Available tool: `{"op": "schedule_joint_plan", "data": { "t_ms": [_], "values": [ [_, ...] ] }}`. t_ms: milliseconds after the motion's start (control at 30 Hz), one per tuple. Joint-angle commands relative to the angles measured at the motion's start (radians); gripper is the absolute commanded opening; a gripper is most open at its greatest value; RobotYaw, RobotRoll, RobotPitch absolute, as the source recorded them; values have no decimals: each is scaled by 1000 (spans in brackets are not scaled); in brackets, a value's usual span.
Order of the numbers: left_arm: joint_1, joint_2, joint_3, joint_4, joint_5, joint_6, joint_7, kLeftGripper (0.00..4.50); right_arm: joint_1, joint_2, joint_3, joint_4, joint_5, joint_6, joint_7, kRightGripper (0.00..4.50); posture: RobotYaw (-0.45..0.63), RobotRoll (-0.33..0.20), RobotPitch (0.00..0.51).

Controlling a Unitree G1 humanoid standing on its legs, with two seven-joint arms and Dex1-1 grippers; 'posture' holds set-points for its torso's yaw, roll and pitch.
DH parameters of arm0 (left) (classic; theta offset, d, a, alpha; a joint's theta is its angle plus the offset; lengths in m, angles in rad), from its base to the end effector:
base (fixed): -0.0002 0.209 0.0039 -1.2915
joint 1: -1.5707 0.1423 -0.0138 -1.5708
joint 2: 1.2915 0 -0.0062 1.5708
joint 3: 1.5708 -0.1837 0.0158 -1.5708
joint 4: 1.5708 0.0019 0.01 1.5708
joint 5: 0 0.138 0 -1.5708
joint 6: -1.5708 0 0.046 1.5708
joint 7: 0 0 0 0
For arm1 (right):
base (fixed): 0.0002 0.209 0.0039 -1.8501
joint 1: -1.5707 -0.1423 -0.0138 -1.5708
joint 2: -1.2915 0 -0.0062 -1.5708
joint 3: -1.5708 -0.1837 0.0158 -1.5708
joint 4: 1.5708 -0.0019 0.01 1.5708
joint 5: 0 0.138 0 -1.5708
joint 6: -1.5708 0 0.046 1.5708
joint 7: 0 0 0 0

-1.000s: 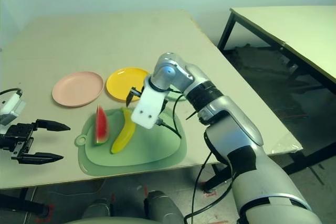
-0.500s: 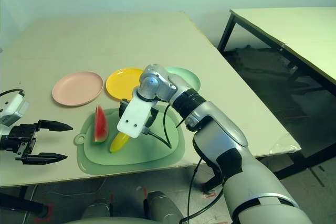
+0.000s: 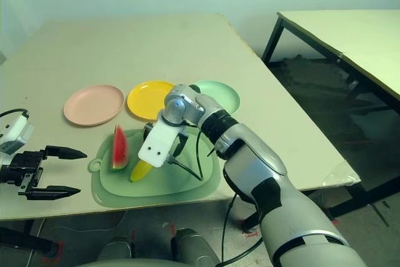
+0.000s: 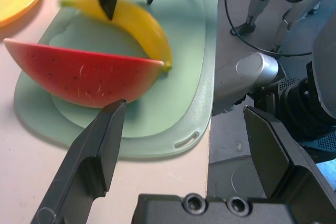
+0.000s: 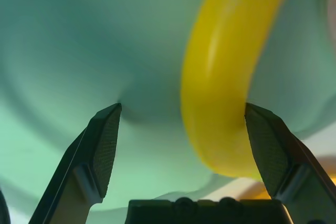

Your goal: Place the fruits into color-matched plates.

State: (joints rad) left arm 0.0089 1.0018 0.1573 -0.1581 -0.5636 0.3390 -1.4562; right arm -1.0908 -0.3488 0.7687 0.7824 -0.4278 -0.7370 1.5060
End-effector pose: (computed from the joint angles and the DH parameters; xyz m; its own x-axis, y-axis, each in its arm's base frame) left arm 0.1999 0.3076 0.1637 0.1606 -0.8841 -0.4389 0.9784 0.2012 -0.0473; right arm 0.3277 -0.0694 0.1716 -0.0777 0.2247 -0.9713 -0.3650 -0.9130 -0.1820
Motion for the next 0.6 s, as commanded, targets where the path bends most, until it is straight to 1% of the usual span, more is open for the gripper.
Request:
{"op": "schedule_joint_plan", "data": {
  "t_ms": [33,300,333,367,433,467,567,600],
  "values": [
    [-2,2,7,5,2,-11,-6,4500,17,-21,6,-22,9,-10,24,4483,10,0,16],
    [-38,1,-17,26,14,-13,-16,4500,27,-13,-17,-65,45,58,39,4483,-6,0,16],
    [-39,2,-18,27,16,-14,-18,4500,29,-8,-20,-68,45,76,32,4204,-9,0,16],
    [-40,3,-18,28,17,-14,-20,4500,30,-4,-23,-70,44,93,26,4035,-10,0,17],
    [-41,4,-18,27,17,-13,-21,4500,31,5,-30,-69,45,124,16,3351,-10,0,17],
    [-41,5,-17,27,17,-11,-22,4500,30,8,-32,-69,44,135,12,2916,-8,0,19],
    [-40,7,-12,27,15,-8,-23,4500,22,18,-38,-56,38,157,-11,1811,-7,0,22],
    [-38,8,-11,28,15,-8,-23,4500,20,20,-40,-54,37,163,-15,1633,-9,0,22]
  ]
}}
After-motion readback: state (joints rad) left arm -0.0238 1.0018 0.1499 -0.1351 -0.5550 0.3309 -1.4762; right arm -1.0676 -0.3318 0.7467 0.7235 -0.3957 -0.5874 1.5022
